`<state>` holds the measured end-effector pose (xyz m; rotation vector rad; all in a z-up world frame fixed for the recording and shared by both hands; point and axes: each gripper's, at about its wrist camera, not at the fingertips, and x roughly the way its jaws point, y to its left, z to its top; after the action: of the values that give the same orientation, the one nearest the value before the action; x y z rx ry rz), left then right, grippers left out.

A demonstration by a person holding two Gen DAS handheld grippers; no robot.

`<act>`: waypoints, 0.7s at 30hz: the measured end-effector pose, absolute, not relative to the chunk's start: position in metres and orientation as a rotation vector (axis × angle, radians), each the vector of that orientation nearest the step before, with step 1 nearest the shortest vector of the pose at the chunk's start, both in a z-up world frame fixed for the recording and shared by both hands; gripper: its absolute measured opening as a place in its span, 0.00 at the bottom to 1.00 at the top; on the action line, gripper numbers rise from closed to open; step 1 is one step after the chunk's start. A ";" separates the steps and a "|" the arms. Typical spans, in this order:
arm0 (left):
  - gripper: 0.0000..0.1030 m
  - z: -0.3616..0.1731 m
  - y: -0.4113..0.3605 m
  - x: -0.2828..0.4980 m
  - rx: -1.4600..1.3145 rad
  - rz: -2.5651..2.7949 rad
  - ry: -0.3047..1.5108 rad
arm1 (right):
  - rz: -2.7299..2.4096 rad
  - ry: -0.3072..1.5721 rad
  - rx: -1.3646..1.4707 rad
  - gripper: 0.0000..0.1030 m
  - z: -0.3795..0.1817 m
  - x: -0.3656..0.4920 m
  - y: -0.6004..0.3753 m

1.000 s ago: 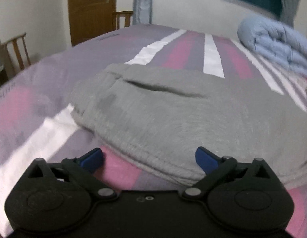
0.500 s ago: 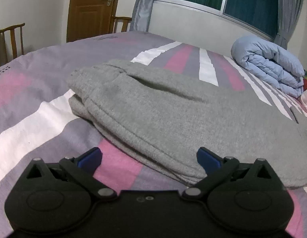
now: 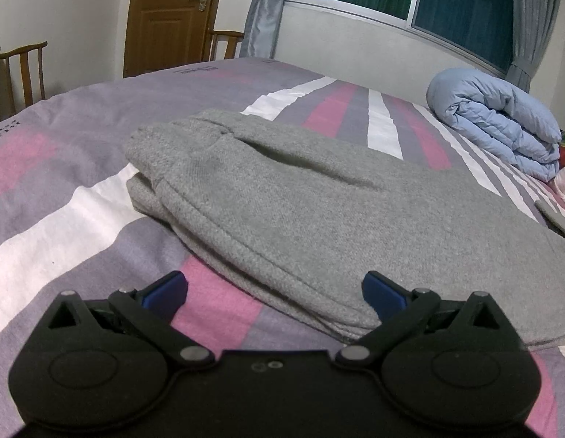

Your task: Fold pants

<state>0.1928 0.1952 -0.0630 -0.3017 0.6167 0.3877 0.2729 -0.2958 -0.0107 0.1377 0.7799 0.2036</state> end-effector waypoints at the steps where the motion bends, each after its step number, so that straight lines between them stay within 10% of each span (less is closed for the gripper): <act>1: 0.94 -0.063 0.196 0.193 -0.303 0.386 0.616 | 0.194 0.790 0.163 0.03 -0.014 0.263 -0.305; 5: 0.94 -0.064 0.196 0.192 -0.304 0.387 0.613 | 0.187 0.839 0.269 0.06 -0.039 0.243 -0.327; 9: 0.94 -0.064 0.196 0.191 -0.305 0.387 0.612 | 0.181 0.723 0.105 0.41 -0.015 0.238 -0.307; 19: 0.95 -0.062 0.194 0.195 -0.302 0.399 0.617 | 0.191 0.651 -0.244 0.39 -0.016 0.298 -0.253; 21: 0.95 -0.062 0.195 0.195 -0.309 0.396 0.616 | 0.132 0.645 -0.057 0.16 -0.006 0.301 -0.290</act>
<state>0.1949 0.1953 -0.0622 -0.3090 0.6160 0.3959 0.3009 -0.2901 -0.0059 -0.0573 0.6452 0.1321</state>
